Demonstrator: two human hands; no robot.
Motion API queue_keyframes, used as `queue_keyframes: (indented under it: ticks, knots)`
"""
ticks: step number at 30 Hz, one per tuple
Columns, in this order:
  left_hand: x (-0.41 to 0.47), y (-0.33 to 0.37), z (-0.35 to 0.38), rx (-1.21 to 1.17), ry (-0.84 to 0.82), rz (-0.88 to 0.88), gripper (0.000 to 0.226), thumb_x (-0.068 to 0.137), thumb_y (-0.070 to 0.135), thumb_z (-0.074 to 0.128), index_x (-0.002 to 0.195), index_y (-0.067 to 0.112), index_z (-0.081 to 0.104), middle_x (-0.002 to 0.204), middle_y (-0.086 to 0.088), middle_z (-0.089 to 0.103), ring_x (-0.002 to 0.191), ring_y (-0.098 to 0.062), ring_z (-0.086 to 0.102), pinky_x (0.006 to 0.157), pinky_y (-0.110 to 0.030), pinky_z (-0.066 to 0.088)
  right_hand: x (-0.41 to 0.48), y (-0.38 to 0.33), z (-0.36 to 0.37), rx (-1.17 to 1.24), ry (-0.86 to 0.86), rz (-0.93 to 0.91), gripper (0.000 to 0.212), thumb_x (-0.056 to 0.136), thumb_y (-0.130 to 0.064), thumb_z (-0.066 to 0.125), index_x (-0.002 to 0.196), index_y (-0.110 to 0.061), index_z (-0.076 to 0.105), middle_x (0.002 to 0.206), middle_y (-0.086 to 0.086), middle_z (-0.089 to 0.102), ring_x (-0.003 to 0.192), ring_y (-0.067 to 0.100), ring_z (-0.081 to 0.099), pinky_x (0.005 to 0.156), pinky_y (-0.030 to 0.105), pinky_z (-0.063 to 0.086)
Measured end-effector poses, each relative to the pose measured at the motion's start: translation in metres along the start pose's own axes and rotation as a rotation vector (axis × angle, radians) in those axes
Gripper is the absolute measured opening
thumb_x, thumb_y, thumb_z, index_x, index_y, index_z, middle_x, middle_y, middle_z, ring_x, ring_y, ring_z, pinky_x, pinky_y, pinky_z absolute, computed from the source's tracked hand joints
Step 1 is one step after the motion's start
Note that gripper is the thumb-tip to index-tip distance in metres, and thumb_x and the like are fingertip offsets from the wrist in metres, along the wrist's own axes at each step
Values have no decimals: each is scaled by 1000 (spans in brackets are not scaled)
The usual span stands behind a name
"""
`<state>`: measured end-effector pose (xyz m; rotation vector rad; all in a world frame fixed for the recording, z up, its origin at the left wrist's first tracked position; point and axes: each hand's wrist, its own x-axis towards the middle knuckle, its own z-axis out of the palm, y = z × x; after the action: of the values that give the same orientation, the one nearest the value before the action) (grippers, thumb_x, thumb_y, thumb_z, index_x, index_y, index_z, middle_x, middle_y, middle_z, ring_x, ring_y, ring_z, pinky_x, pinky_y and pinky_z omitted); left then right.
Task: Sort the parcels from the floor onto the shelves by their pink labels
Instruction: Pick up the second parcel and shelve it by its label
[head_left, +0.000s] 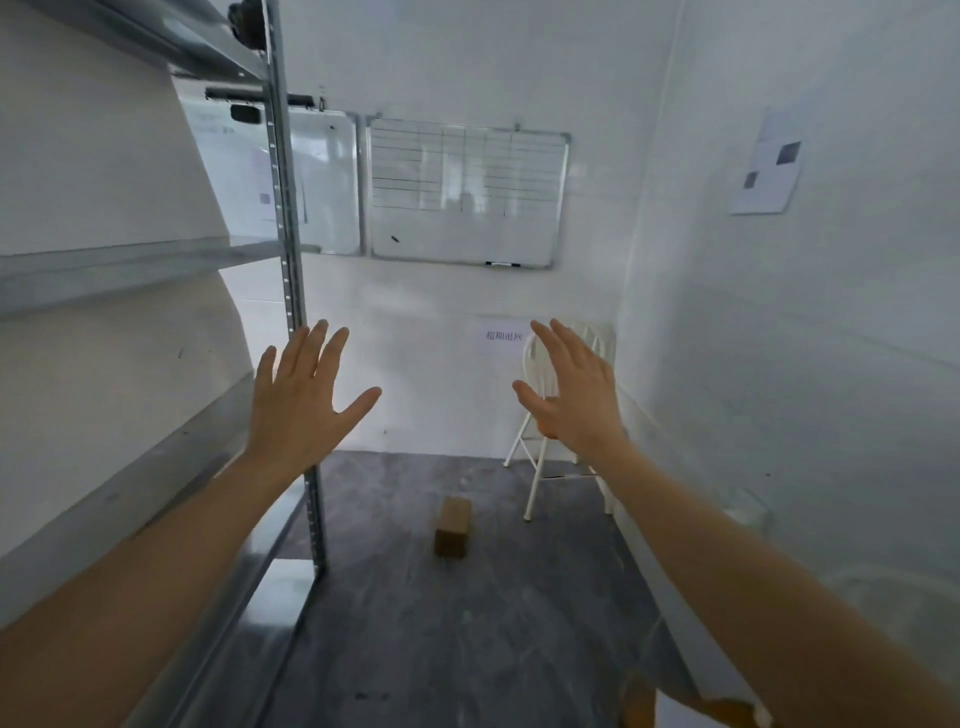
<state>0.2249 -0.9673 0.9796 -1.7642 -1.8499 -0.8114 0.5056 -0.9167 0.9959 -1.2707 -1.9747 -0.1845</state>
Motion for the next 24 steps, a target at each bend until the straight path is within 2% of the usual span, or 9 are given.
queue_keyframes:
  ticks: [8,12,18,24]
  knots:
    - [71,-25,84,-30,-15,60,88,75,70,16,144,18,28,155,-8,22,143,-26,16,114,-50,9,66,29,80,-12,-2,88,74,80,-55,47,145,-28,25,155,3,24,143,23,22,113,47,17]
    - [123,-58,133,-16,-23,89,89,74,71,14,145,19,26,155,-7,21,143,-25,14,114,-48,9,110,29,133,-49,-8,74,71,85,-50,54,145,-29,23,156,1,22,144,22,19,113,47,15]
    - [219,-104,205,-15,-27,191,86,76,70,15,145,19,24,155,-7,21,144,-24,14,114,-46,3,189,36,199,-100,-23,95,71,85,-51,53,145,-30,22,157,1,20,144,22,17,114,46,13]
    - [286,-122,289,-78,-47,228,84,77,68,18,144,19,29,154,-7,25,143,-24,17,114,-48,3,251,65,262,-129,1,160,79,74,-65,34,144,-30,25,155,2,25,142,23,24,113,49,21]
